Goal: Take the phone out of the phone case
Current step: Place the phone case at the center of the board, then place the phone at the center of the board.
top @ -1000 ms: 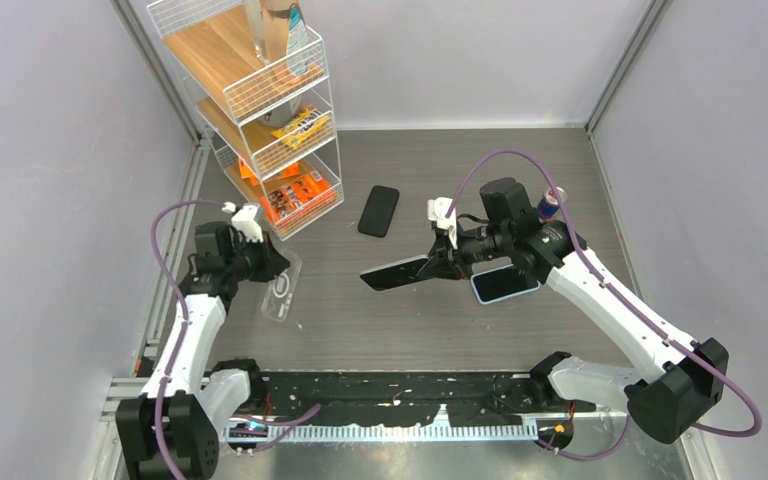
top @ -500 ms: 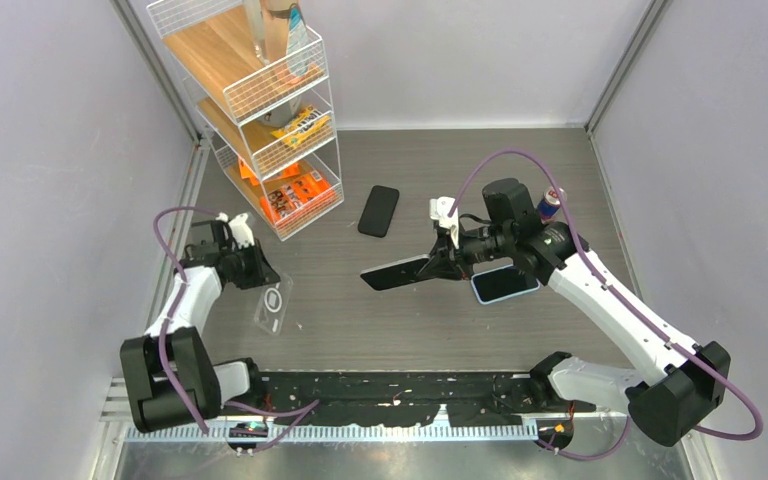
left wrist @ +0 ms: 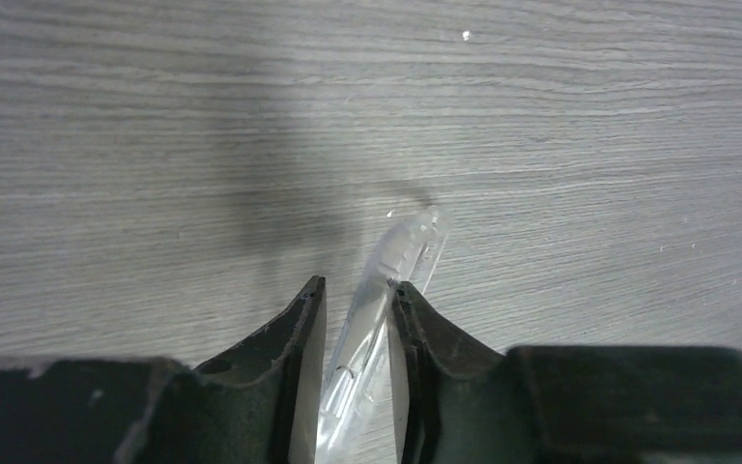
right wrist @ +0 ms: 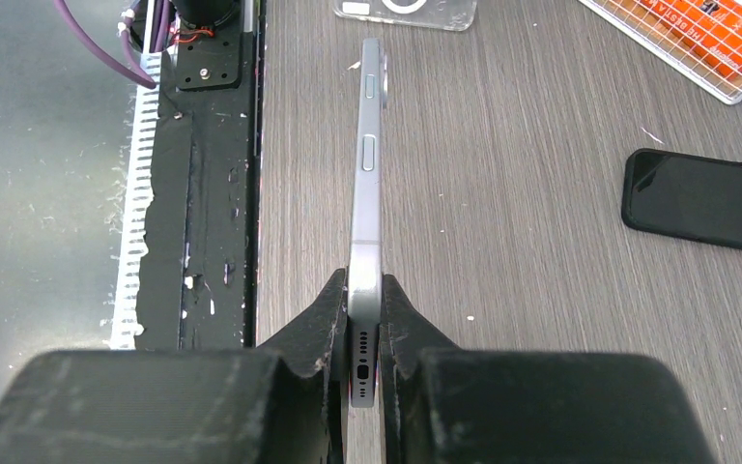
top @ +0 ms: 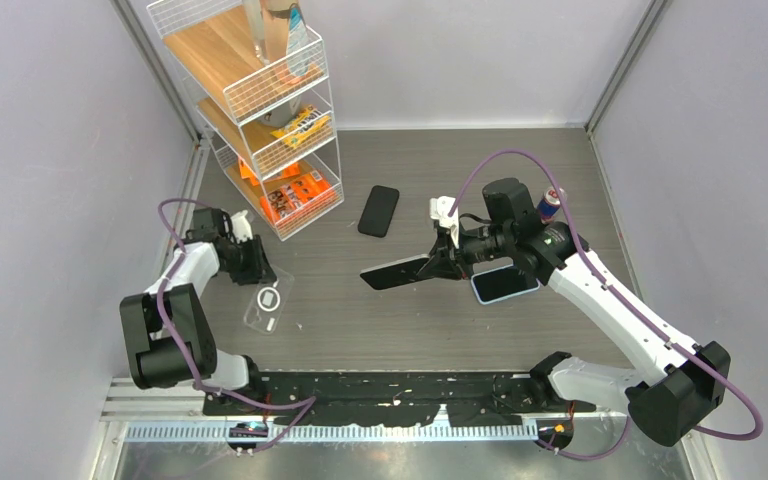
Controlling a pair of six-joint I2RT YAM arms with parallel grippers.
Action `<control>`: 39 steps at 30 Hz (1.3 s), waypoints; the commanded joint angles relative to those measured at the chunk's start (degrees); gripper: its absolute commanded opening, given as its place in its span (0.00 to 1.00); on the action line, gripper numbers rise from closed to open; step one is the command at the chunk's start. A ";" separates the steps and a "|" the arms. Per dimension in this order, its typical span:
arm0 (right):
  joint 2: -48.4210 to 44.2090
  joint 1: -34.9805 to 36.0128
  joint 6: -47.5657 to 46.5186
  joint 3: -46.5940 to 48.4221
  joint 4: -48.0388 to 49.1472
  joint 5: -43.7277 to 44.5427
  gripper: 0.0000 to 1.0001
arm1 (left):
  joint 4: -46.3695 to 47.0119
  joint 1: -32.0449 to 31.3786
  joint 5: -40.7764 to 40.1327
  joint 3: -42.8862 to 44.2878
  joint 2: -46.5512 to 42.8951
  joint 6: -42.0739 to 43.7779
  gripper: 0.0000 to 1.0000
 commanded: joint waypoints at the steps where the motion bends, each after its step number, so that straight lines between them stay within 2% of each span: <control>1: -1.54 -0.25 0.56 0.67 4.27 -2.32 0.06 | -2.42 0.38 -2.96 2.56 0.99 1.36 0.36; 4: -1.94 -0.41 0.54 0.43 4.30 -2.33 0.07 | -3.18 0.39 -4.01 3.43 1.85 1.59 0.44; 9: -2.61 -0.61 0.73 -0.34 4.69 -2.23 0.07 | -4.77 0.38 -5.74 4.85 2.16 2.16 0.51; 17: -2.17 -0.61 0.55 -0.09 4.65 -1.97 0.08 | -5.60 0.39 -7.73 5.07 -3.25 2.92 0.62; 19: -1.84 -0.57 0.42 0.13 4.50 -1.97 0.08 | -5.49 0.39 -7.12 4.89 -5.77 3.43 0.69; 21: -1.26 -0.36 0.41 0.44 4.35 -1.84 0.08 | -5.26 0.39 -5.48 4.50 -9.53 4.30 0.81; 23: -0.22 0.37 -0.09 1.23 3.59 -1.38 0.07 | -4.64 0.38 -3.49 3.85 -12.95 5.79 0.85; 28: 4.98 2.98 -1.97 4.56 1.54 -0.31 0.06 | -3.76 0.39 5.37 1.71 -20.85 9.30 0.89; 33: 11.62 7.06 -3.37 9.04 -0.84 0.05 0.06 | -5.96 0.39 13.20 0.45 -27.75 16.78 0.85; 39: 24.97 12.06 -6.32 20.10 -9.17 -1.97 0.05 | -12.82 0.38 16.31 -0.87 -37.53 29.27 0.85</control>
